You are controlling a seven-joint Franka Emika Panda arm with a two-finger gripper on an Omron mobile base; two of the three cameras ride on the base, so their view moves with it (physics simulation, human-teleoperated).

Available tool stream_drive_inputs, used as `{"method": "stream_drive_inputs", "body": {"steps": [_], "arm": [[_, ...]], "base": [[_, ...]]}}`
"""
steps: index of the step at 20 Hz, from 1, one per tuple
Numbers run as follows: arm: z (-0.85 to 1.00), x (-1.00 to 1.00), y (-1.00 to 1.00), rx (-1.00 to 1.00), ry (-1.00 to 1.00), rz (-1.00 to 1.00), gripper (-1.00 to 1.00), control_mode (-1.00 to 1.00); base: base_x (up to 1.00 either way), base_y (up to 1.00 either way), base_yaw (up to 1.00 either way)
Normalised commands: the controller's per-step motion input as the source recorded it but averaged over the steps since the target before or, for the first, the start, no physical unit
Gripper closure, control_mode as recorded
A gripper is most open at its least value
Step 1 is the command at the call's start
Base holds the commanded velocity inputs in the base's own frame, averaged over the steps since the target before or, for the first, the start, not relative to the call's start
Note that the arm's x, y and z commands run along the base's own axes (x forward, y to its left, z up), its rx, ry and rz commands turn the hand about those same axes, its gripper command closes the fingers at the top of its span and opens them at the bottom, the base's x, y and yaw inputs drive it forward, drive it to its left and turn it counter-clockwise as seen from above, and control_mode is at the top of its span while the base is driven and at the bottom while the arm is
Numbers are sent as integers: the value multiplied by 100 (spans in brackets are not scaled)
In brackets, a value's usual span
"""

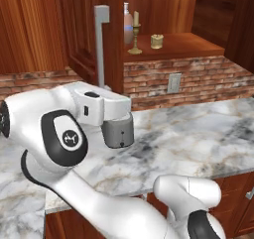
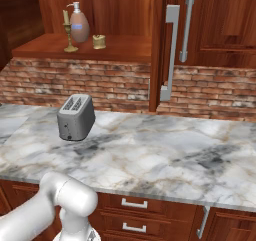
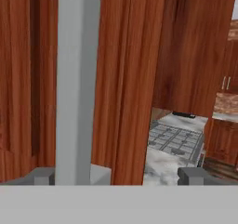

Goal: Pick the candle and candle from the dining table and place them in the open cabinet. Close the cabinet after placing the objects.

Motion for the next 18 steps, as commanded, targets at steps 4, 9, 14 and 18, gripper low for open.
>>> {"method": "stream_drive_inputs", "body": {"steps": [4, 9, 14, 18], "arm": [[-25, 27, -100, 0, -9, 24, -100, -100], [-7, 63, -100, 0, -4, 28, -100, -100], [-17, 91, -100, -1, 0, 35, -100, -100], [-23, 92, -100, -4, 0, 22, -100, -100]], "base": [[0, 0, 0], [0, 0, 0], [0, 0, 0], [0, 0, 0]]}}
